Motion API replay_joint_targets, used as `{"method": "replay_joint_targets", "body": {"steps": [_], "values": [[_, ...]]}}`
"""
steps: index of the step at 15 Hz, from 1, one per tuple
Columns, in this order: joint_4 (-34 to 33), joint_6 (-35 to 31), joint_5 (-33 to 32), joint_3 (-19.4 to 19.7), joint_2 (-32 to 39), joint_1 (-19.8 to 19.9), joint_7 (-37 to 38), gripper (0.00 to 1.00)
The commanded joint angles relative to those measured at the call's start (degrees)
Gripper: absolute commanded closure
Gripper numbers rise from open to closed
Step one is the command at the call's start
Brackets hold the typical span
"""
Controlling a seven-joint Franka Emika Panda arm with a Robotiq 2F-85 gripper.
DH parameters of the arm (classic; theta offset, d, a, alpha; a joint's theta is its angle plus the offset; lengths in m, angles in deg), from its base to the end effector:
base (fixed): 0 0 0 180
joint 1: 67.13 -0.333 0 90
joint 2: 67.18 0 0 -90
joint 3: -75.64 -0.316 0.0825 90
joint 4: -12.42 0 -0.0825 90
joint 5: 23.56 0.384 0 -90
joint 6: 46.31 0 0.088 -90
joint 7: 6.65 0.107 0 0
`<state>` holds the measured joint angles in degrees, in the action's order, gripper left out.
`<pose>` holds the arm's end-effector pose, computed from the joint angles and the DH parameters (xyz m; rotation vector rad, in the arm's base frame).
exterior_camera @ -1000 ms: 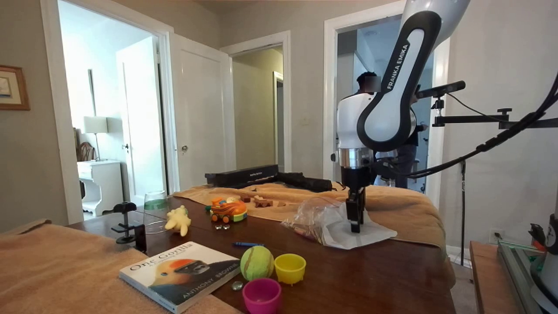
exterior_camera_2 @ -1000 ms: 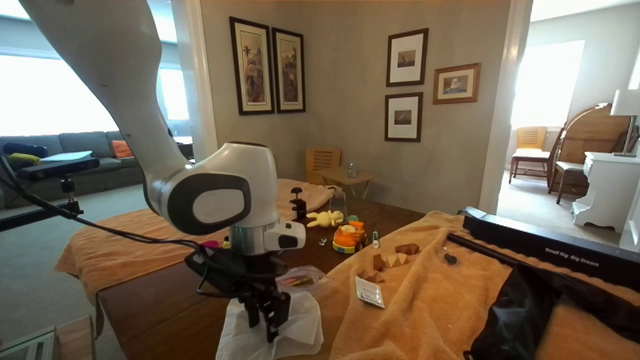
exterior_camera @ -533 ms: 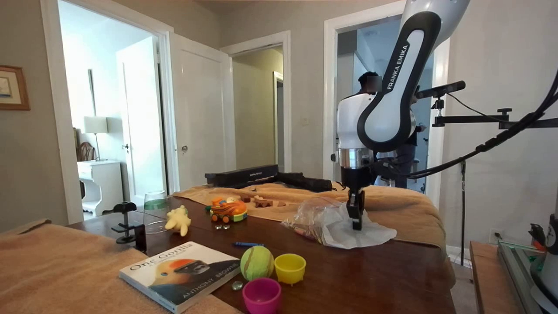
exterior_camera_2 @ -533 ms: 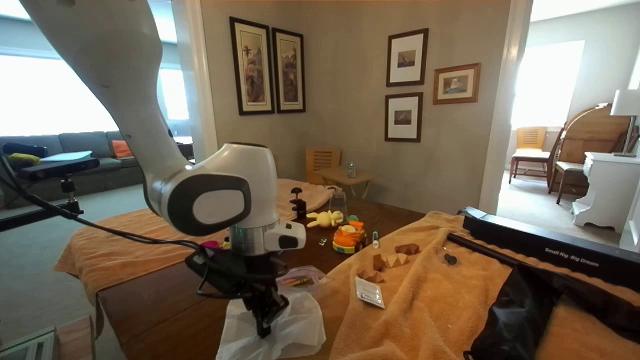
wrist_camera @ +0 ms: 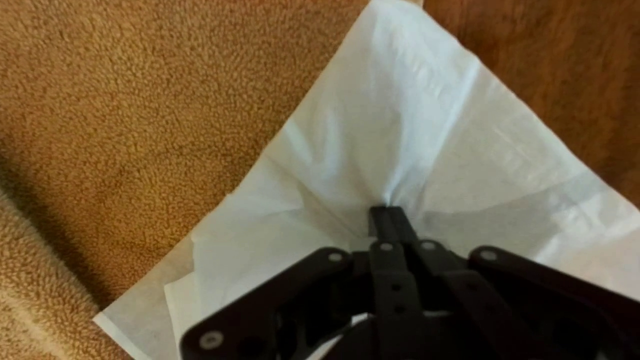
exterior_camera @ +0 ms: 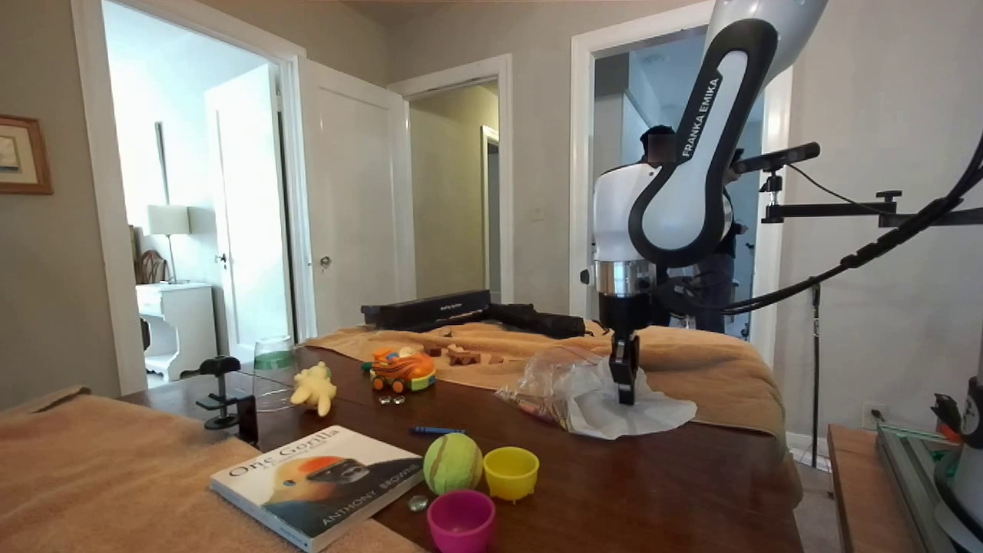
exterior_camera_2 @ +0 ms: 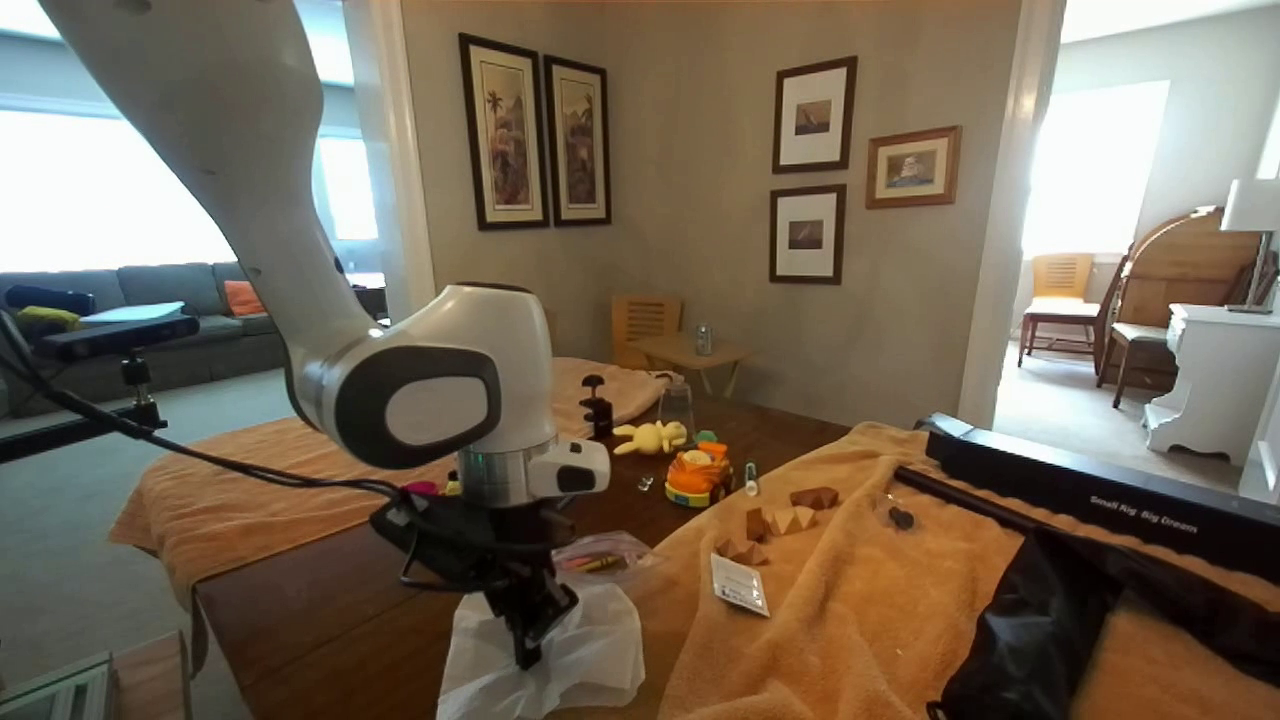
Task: Wipe the toy car with the white cloth
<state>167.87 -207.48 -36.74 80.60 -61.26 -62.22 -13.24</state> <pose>0.3977 -0.0590 0.1936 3.0504 0.2464 -0.0242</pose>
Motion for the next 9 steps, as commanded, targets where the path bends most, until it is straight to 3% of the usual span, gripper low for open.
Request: {"method": "replay_joint_targets", "body": {"steps": [1,4,8,9], "values": [[2.6,5.1,2.0,-1.7,-6.2,-1.3,-1.6,1.00],[5.2,12.3,3.7,-3.6,-12.3,-2.6,-3.3,1.00],[2.1,22.6,7.8,-5.3,-17.6,-5.9,-7.2,1.00],[5.5,22.4,7.4,-5.5,-21.8,-6.4,-6.8,1.00]]}}
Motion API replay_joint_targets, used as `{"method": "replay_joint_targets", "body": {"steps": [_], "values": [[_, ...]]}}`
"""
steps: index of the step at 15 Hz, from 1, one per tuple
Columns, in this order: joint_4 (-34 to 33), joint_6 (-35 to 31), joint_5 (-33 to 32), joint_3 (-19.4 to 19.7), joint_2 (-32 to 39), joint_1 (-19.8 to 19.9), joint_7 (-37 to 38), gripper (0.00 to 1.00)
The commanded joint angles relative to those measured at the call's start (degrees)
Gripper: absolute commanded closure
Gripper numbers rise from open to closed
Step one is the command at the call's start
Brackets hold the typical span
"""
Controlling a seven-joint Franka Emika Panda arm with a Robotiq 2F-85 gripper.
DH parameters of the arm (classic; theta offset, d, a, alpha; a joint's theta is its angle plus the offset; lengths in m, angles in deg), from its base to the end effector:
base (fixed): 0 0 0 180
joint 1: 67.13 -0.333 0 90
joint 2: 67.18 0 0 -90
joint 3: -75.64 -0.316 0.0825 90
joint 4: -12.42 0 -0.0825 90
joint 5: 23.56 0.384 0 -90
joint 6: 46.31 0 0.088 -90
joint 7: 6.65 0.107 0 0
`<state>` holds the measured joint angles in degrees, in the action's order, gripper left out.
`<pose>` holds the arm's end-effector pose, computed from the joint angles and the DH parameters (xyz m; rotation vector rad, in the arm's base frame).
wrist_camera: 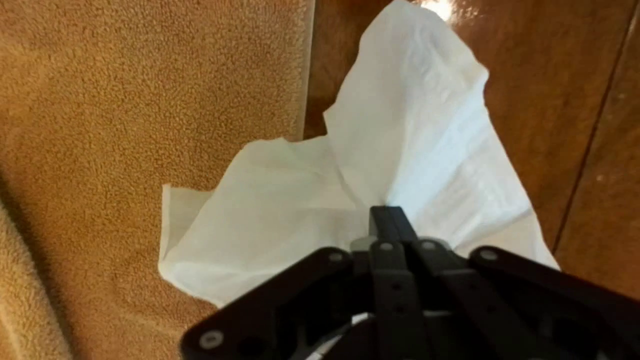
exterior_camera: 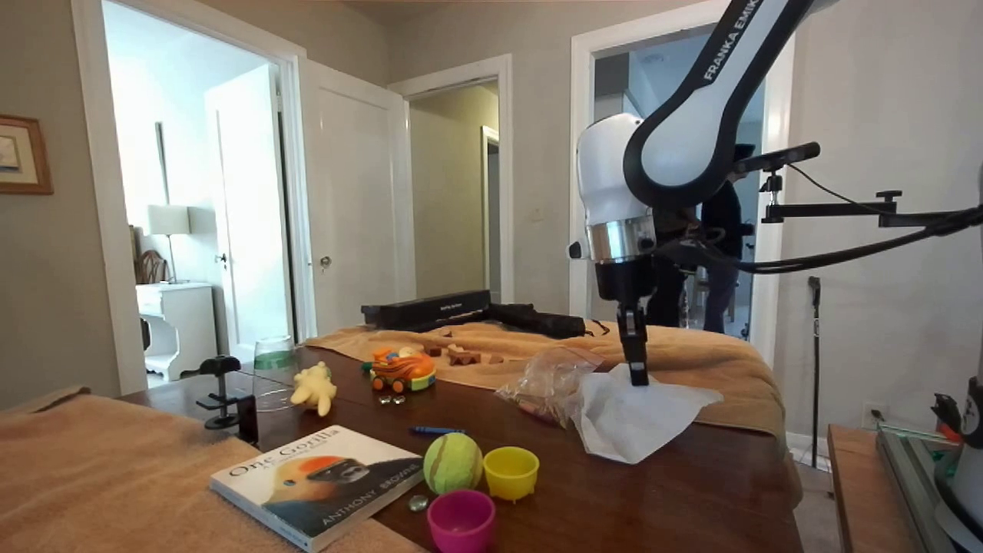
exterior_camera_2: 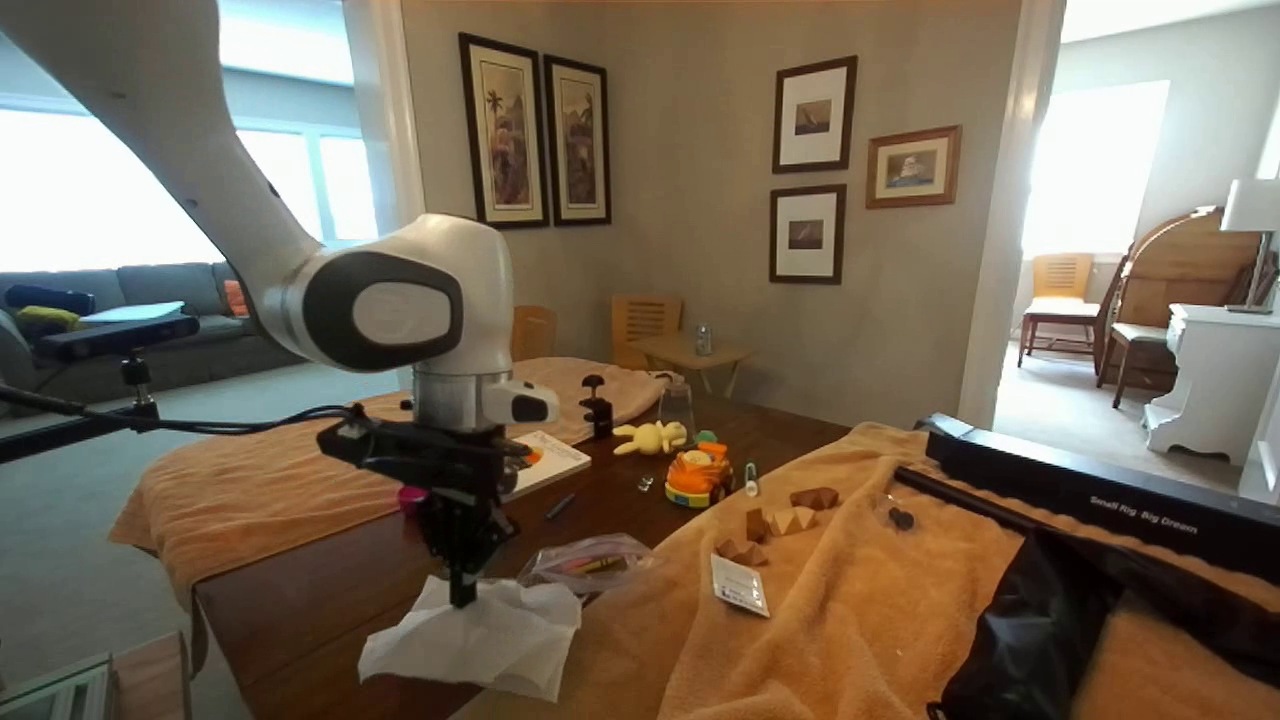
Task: Wipe the toy car with the white cloth
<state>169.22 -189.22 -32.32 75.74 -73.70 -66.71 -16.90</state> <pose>0.3816 -0.0026 0.2463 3.0291 0.4544 -0.2081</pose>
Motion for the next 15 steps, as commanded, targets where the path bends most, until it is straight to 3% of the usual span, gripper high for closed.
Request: {"method": "replay_joint_targets", "body": {"steps": [1,8,12,15], "values": [[1.2,5.4,2.9,-0.8,-8.8,-2.4,-2.8,1.00],[-0.7,6.4,2.9,0.5,-19.0,-3.9,-2.1,1.00],[-6.9,3.7,0.8,1.6,-17.7,-2.3,-1.4,1.00],[-13.2,0.2,0.0,2.9,-12.9,-1.8,-4.0,1.00]]}}
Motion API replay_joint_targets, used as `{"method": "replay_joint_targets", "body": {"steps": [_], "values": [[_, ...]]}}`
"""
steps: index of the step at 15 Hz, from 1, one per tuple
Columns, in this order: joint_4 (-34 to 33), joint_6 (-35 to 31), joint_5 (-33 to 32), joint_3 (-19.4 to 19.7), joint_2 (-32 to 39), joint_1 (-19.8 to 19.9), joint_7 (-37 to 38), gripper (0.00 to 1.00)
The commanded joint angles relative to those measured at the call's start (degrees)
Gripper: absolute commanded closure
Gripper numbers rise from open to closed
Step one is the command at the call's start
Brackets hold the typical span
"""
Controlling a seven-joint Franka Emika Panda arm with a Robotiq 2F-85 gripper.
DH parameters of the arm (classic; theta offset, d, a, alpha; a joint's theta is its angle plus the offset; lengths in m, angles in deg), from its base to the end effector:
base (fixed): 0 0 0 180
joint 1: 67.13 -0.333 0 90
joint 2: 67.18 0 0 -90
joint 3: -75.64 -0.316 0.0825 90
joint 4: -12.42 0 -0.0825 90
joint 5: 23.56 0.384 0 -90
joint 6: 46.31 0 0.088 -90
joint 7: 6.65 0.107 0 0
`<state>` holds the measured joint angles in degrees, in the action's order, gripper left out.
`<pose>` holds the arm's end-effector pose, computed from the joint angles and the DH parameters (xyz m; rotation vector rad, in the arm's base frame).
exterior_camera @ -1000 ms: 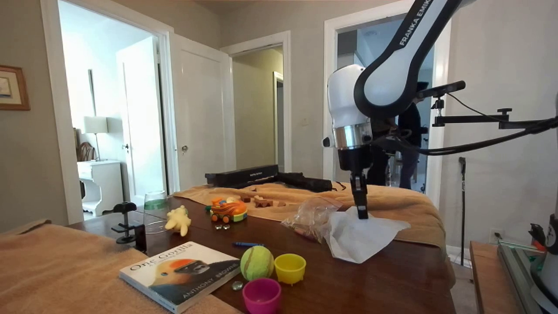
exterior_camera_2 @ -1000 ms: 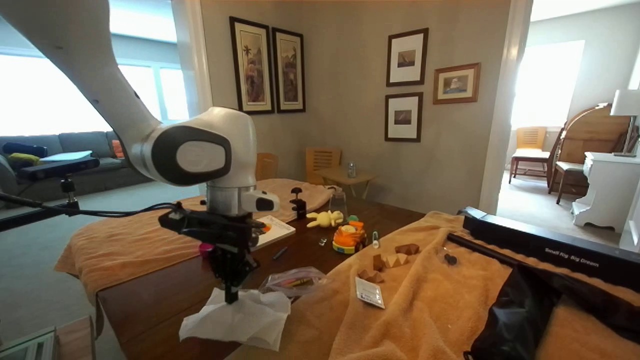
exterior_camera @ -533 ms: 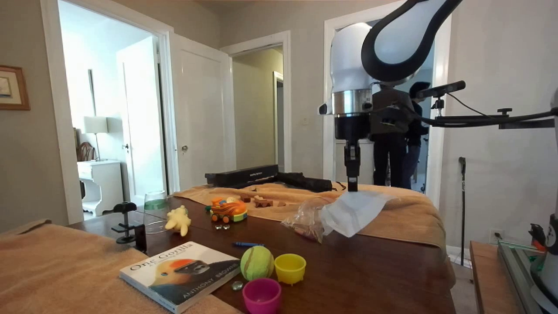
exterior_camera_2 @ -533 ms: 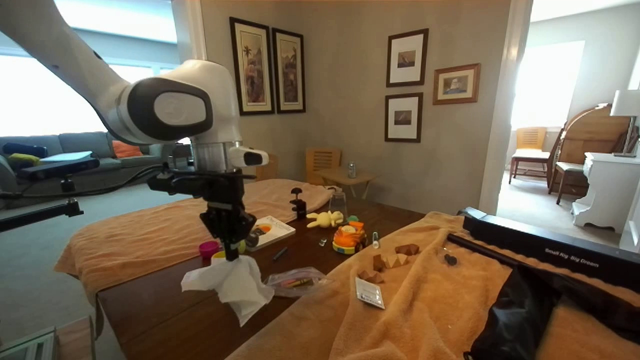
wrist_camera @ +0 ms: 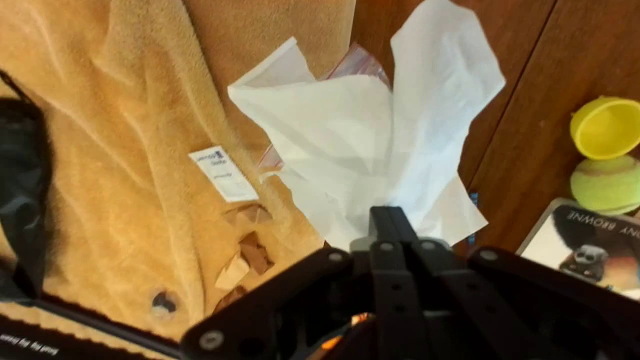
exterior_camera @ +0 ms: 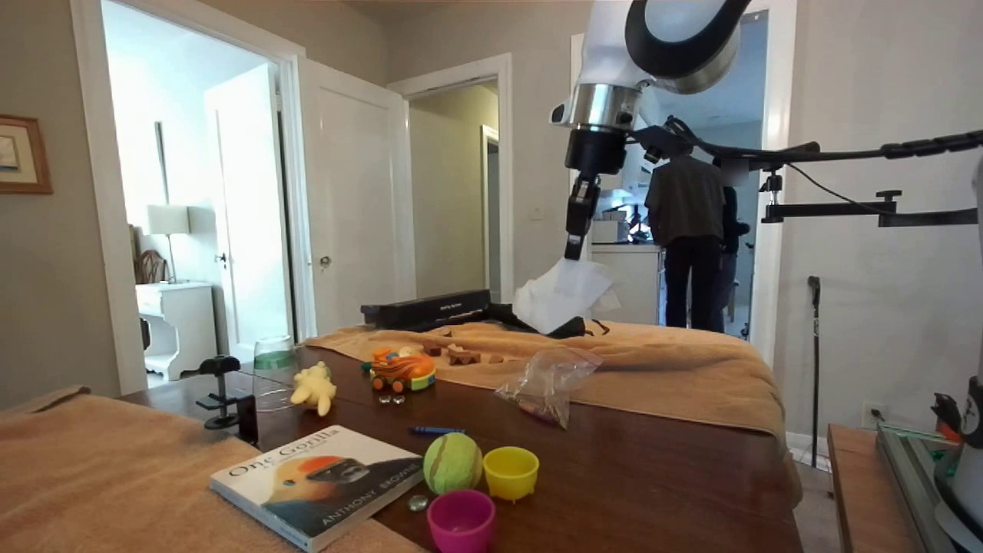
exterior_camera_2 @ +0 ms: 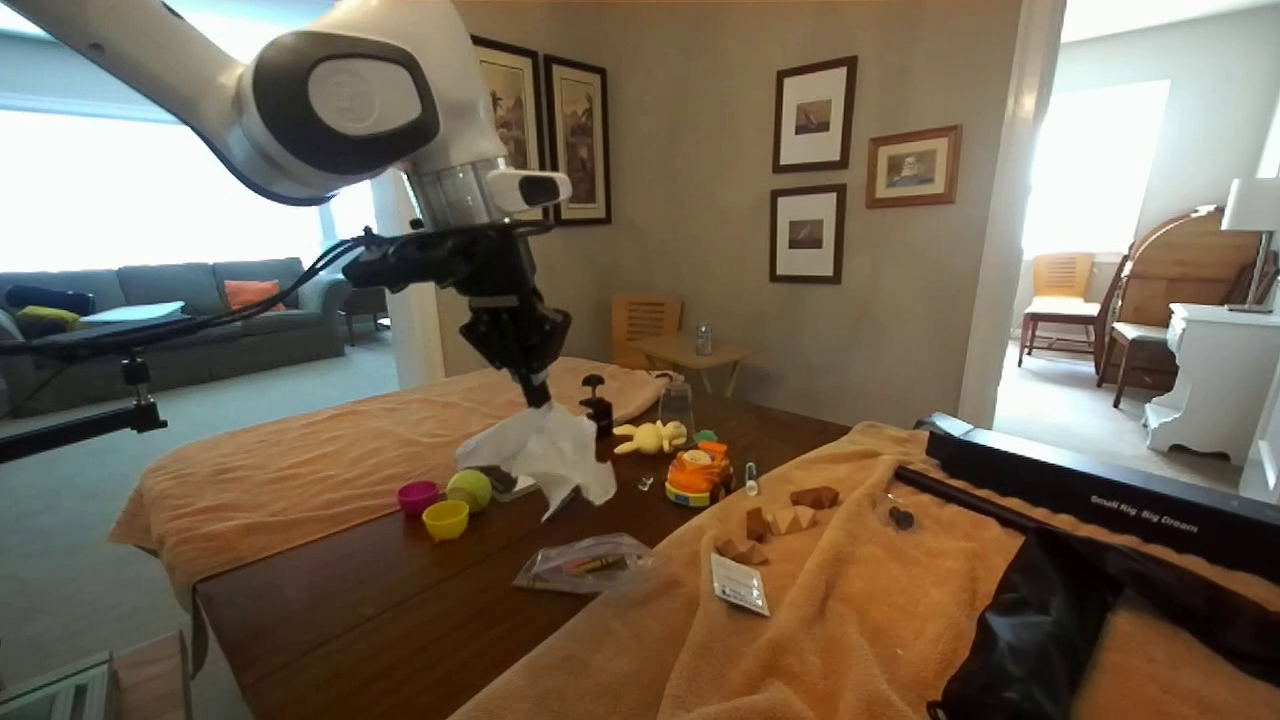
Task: Wipe the toy car with the white cloth
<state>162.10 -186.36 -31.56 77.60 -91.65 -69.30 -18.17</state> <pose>0.4180 0.0014 0.4198 2.9707 0.4511 0.3765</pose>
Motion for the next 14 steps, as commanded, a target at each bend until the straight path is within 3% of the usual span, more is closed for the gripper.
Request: {"method": "replay_joint_targets", "body": {"steps": [1,2,8,14], "values": [[-8.1,-3.1,-0.8,1.4,7.0,1.1,-3.1,1.00],[-3.3,-1.6,0.1,0.5,1.8,0.7,-1.4,0.99],[-7.5,-2.3,0.1,1.0,6.7,1.2,-2.3,1.00],[-18.6,-13.9,-0.5,1.3,21.1,1.6,-3.0,1.00]]}}
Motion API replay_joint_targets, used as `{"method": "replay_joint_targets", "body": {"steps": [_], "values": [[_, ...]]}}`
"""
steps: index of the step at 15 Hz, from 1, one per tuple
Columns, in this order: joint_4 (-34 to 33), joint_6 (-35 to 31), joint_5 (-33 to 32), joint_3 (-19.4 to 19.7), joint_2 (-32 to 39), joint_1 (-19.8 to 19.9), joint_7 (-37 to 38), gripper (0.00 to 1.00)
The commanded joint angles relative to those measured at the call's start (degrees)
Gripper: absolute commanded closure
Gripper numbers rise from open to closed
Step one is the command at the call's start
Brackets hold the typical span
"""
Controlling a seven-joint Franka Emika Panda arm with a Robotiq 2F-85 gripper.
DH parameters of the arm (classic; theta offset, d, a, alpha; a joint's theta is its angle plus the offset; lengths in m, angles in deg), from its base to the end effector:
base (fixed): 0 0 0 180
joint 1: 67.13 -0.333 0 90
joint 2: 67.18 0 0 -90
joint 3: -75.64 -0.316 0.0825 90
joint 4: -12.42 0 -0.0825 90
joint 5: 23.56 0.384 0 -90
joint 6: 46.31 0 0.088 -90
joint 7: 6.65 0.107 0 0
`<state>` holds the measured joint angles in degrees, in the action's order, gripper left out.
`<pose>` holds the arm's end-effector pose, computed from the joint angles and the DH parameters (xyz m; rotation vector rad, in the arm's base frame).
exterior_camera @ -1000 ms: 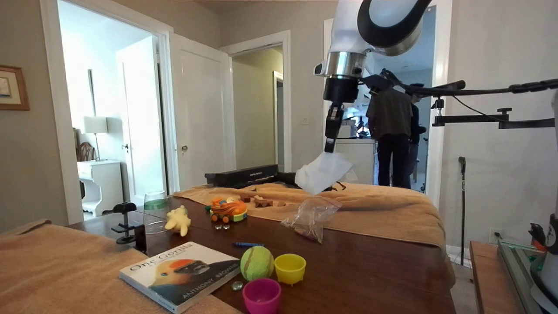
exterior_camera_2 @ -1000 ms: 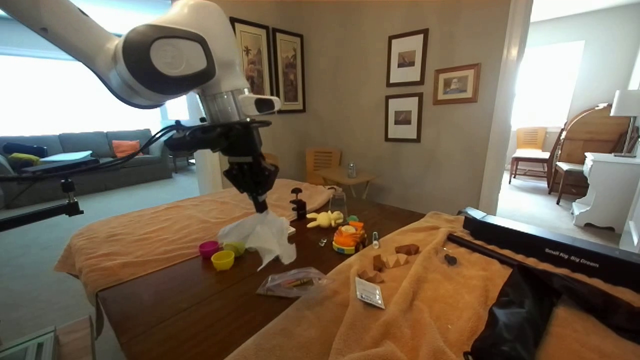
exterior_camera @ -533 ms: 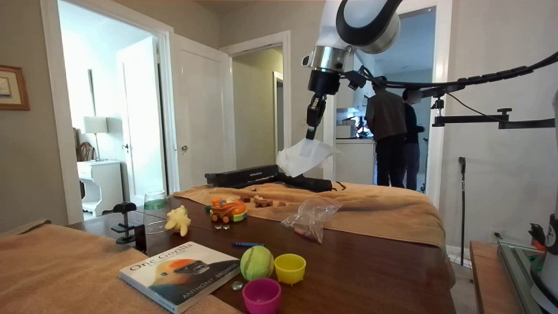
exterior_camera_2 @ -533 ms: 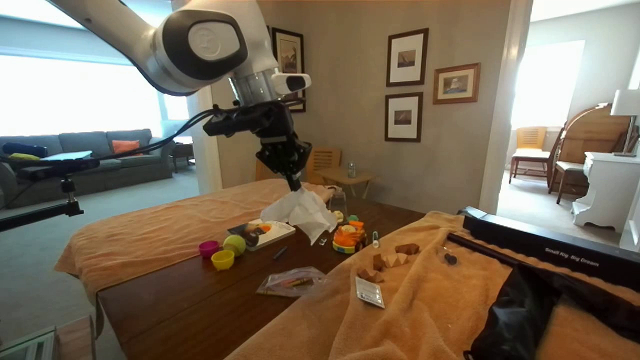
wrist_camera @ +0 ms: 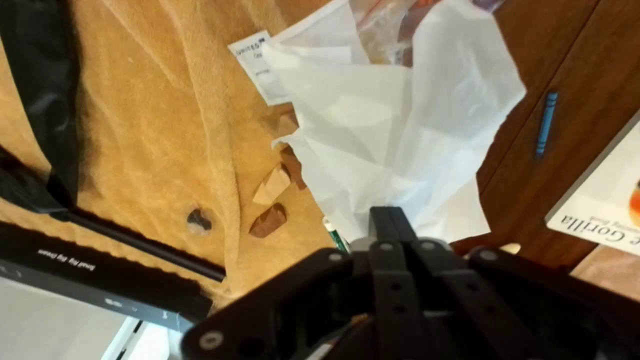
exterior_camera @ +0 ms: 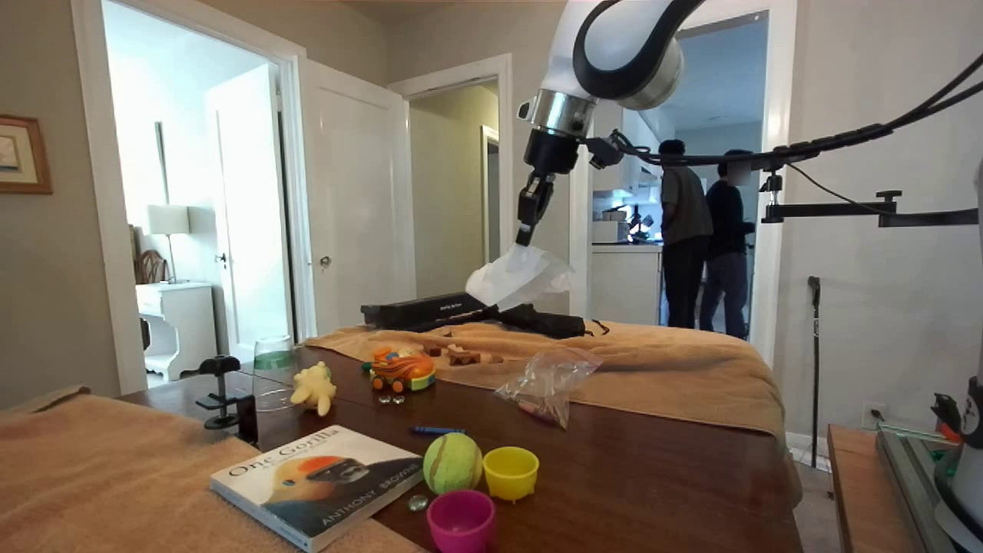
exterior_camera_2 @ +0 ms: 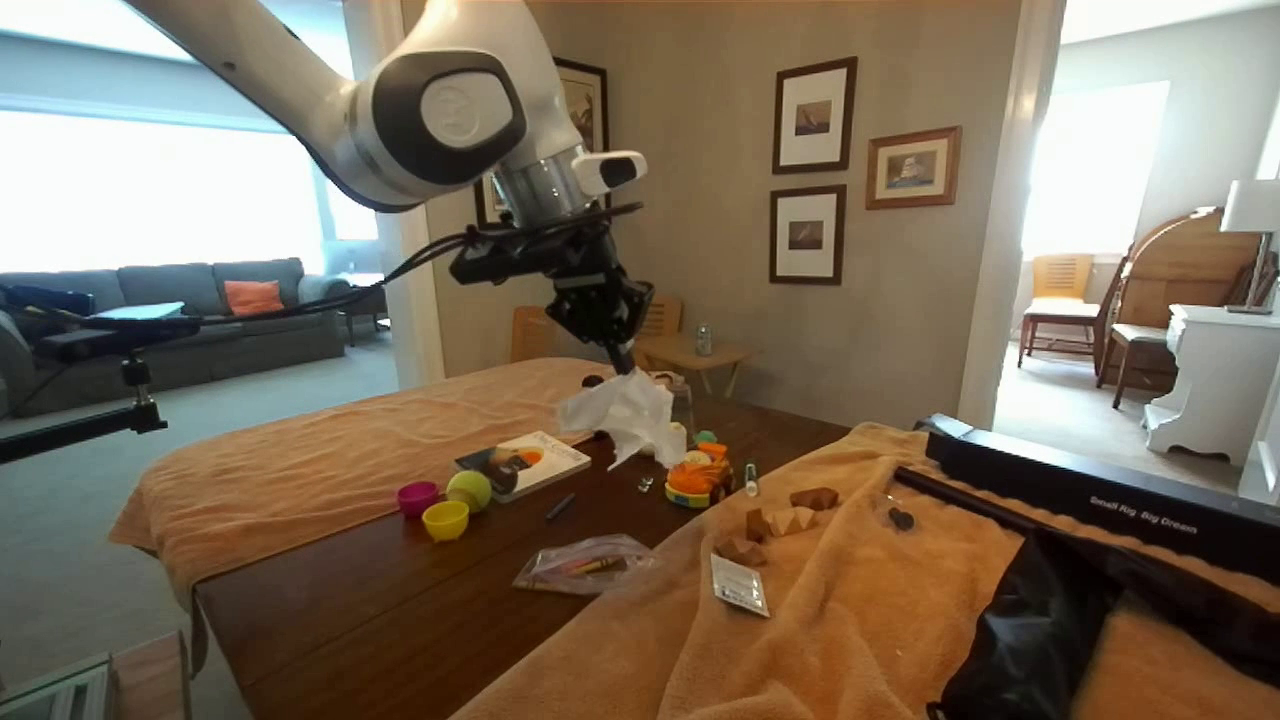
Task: Wipe the toy car with the white cloth
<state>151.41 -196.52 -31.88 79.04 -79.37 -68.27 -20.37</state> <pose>0.4937 -0.0167 0.4318 2.9093 0.4544 0.5861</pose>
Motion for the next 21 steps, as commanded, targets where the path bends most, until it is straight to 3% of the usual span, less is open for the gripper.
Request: {"method": "replay_joint_targets", "body": {"steps": [1,10,21], "values": [[-9.9,-4.8,-0.2,-0.3,11.0,0.7,-0.7,1.00],[-26.4,-11.0,5.8,-4.0,30.0,1.8,-0.6,1.00],[-32.9,-10.7,3.0,-5.0,41.2,1.1,1.2,1.00]]}}
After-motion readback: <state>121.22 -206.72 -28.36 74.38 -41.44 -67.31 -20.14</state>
